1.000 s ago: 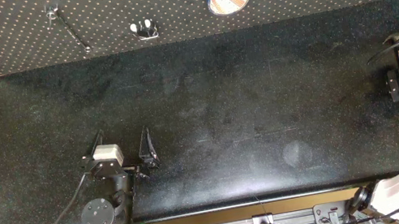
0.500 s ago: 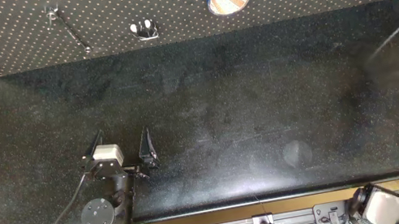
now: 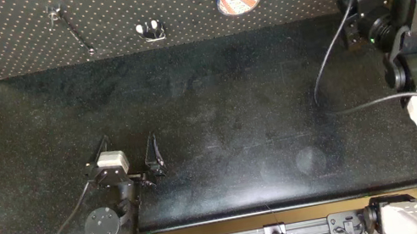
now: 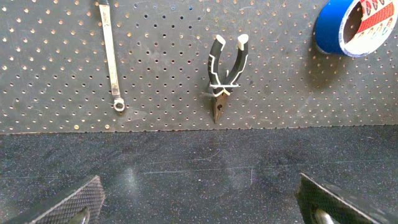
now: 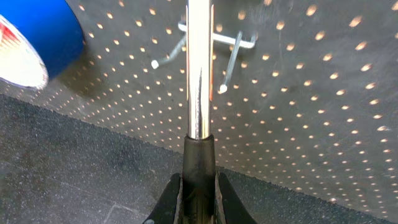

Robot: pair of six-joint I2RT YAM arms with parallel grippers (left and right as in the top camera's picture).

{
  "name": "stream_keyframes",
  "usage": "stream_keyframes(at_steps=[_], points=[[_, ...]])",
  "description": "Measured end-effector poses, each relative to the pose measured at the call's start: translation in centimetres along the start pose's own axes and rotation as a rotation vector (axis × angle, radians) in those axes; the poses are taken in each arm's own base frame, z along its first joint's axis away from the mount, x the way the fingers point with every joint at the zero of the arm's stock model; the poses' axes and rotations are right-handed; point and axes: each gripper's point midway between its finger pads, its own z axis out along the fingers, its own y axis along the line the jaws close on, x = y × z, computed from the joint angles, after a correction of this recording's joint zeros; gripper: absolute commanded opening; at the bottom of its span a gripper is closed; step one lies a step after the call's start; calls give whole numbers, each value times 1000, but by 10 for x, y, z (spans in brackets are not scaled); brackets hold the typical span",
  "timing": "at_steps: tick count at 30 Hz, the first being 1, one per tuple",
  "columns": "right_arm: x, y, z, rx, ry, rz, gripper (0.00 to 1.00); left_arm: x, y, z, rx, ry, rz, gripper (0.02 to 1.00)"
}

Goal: Place Tools Onto Pegboard

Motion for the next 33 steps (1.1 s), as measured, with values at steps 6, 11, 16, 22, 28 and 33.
stream_keyframes(at_steps=[6,11,16,22,28,33], points=[[21,-1,22,-20,71,22,80,0,0,0,0,0,0,996],[28,-1,28,-26,91,33,159,0,0,0,0,0,0,996],[30,-1,31,-27,97,40,292,0,0,0,0,0,0,996],[30,-1,31,-27,98,44,976,0,0,0,0,0,0,996],[77,14,23,-23,82,36,974,0,0,0,0,0,0,996],[94,32,-17,43,-171,1,976,0,0,0,0,1,0,996]])
